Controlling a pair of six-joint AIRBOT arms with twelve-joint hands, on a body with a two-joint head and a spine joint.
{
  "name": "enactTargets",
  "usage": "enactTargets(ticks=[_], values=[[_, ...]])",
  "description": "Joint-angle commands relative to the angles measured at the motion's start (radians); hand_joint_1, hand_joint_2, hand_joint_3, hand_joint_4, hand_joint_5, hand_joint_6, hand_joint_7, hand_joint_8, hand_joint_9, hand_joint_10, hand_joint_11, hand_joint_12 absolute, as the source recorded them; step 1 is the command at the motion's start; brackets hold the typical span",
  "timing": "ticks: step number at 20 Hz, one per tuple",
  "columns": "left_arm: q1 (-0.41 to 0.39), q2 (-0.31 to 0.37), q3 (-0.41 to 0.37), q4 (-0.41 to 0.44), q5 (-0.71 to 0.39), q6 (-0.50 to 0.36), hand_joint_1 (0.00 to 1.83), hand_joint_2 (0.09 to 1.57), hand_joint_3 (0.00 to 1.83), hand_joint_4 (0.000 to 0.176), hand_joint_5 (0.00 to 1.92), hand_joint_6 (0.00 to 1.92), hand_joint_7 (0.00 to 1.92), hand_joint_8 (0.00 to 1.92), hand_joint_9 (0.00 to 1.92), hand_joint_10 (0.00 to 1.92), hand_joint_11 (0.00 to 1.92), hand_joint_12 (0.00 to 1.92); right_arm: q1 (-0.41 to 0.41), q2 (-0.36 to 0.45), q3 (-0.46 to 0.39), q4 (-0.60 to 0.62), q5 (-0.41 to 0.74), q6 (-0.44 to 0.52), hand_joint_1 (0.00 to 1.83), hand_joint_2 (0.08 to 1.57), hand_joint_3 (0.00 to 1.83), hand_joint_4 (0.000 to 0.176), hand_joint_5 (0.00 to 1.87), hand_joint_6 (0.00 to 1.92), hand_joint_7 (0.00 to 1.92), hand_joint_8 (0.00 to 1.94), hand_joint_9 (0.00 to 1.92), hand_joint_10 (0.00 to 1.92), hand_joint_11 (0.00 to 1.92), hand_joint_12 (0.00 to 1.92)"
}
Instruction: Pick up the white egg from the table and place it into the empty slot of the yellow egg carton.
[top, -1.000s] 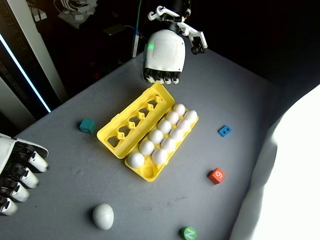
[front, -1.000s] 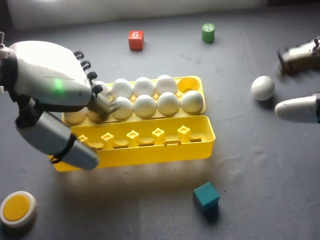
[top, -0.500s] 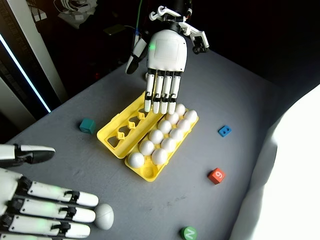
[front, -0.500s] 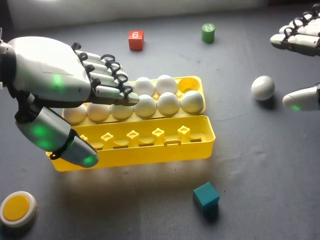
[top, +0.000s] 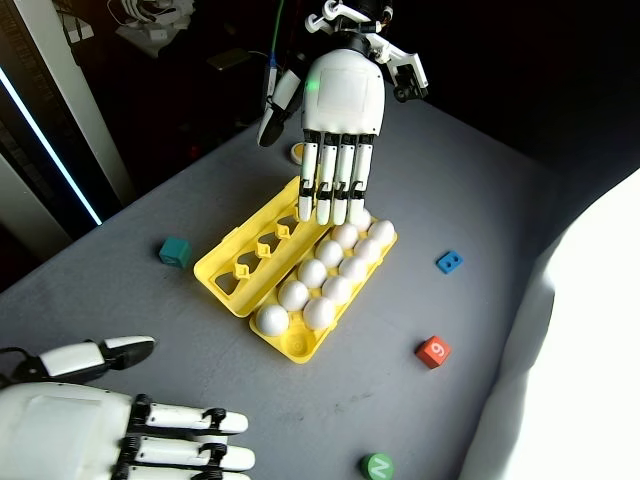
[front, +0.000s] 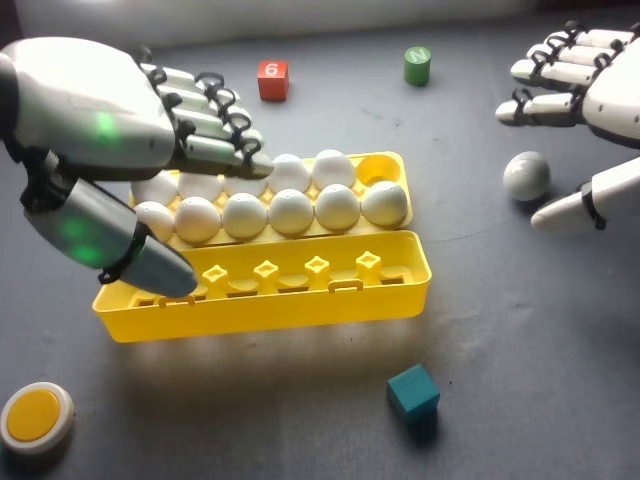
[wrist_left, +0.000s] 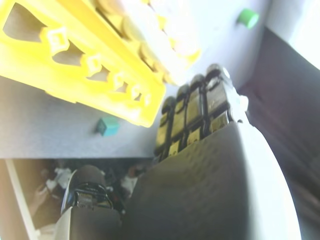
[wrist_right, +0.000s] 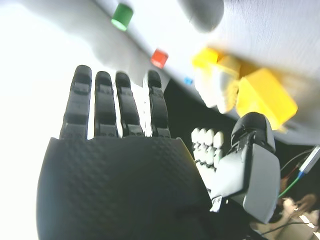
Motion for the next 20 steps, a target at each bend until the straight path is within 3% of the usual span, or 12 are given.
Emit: enactTargets(ticks=[1,2,3,4,5,8,12,13,16,18,19,20], values=[[-0.023,0.002,0.005,-0.039,0.033,-0.003,0.00,1.07,0.00,0.000,0.08,0.02,0.05,0.01,0.01,0.00,0.00,0.00,0.019,0.000,0.016,0.005,0.112,-0.003,0.31,0.87,0.00,0.168,0.43,0.02,0.00,0.00,0.00,0.00,0.00,0.00],[-0.035,0.002,0.004,-0.039,0.029,-0.004,0.00,1.08,0.01,0.000,0.05,0.01,0.02,0.00,0.00,0.00,0.00,0.00,0.019,-0.016,0.036,0.005,0.112,-0.011,0.40,0.87,0.00,0.172,0.50,0.01,0.00,0.00,0.00,0.00,0.01,0.01],[-0.044,0.002,0.003,-0.039,0.025,-0.005,0.00,1.08,0.01,0.000,0.05,0.01,0.01,0.00,0.00,0.00,0.00,0.00,0.020,-0.033,0.059,0.005,0.113,-0.013,0.50,0.85,0.00,0.163,0.57,0.01,0.05,0.00,0.00,0.00,0.01,0.01],[-0.051,0.002,0.003,-0.039,0.021,-0.006,0.00,1.08,0.01,0.000,0.05,0.01,0.00,0.00,0.00,0.00,0.00,0.00,0.021,-0.050,0.082,0.005,0.114,-0.013,0.64,0.83,0.00,0.124,0.60,0.02,0.04,0.00,0.00,0.00,0.00,0.00],[-0.055,0.003,0.004,-0.039,0.018,-0.006,0.00,1.07,0.00,0.000,0.04,0.01,0.00,0.00,0.00,0.00,0.00,0.00,0.023,-0.064,0.102,0.005,0.115,-0.013,0.72,0.83,0.00,0.097,0.62,0.02,0.05,0.00,0.00,0.00,0.00,0.00],[-0.057,0.002,0.017,-0.038,0.014,-0.006,0.00,1.07,0.00,0.000,0.07,0.01,0.02,0.01,0.00,0.00,0.00,0.00,0.025,-0.104,0.153,0.005,0.125,-0.012,0.72,0.86,0.00,0.123,0.67,0.01,0.15,0.01,0.00,0.00,0.00,0.00],[-0.057,0.001,0.019,-0.030,0.012,-0.006,0.00,1.09,0.01,0.000,0.09,0.02,0.04,0.01,0.01,0.00,0.00,0.00,0.027,-0.124,0.165,0.005,0.123,-0.012,0.76,0.87,0.00,0.120,0.68,0.01,0.20,0.02,0.00,0.00,0.00,0.00],[-0.056,0.000,0.018,-0.029,0.011,-0.006,0.00,1.08,0.01,0.000,0.08,0.01,0.03,0.01,0.00,0.00,0.00,0.00,0.027,-0.126,0.165,0.005,0.122,-0.012,0.74,0.86,0.00,0.143,0.69,0.01,0.18,0.00,0.00,0.00,0.00,0.00],[-0.056,0.000,0.016,-0.027,0.011,-0.006,0.00,1.10,0.01,0.000,0.08,0.01,0.03,0.01,0.00,0.00,0.00,0.00,0.028,-0.138,0.167,0.000,0.130,-0.006,0.75,0.86,0.00,0.126,0.76,0.01,0.24,0.01,0.00,0.00,0.00,0.00],[-0.055,-0.001,0.021,-0.026,0.011,-0.006,0.00,1.09,0.01,0.000,0.09,0.02,0.05,0.01,0.02,0.01,0.00,0.00,0.027,-0.145,0.167,-0.023,0.129,0.005,0.74,0.87,0.00,0.133,0.76,0.01,0.22,0.00,0.00,0.00,0.00,0.00],[-0.053,-0.003,0.023,-0.024,0.011,-0.006,0.00,1.09,0.01,0.000,0.10,0.02,0.05,0.01,0.02,0.01,0.00,0.00,0.024,-0.147,0.167,-0.024,0.129,0.007,0.76,0.86,0.00,0.115,0.77,0.01,0.21,0.00,0.00,0.00,0.00,0.00],[-0.050,-0.003,0.023,-0.024,0.011,-0.006,0.00,1.09,0.01,0.000,0.10,0.02,0.06,0.01,0.02,0.01,0.00,0.00,0.022,-0.149,0.167,-0.024,0.129,0.011,0.75,0.87,0.00,0.114,0.78,0.01,0.22,0.00,0.00,0.00,0.00,0.00]])
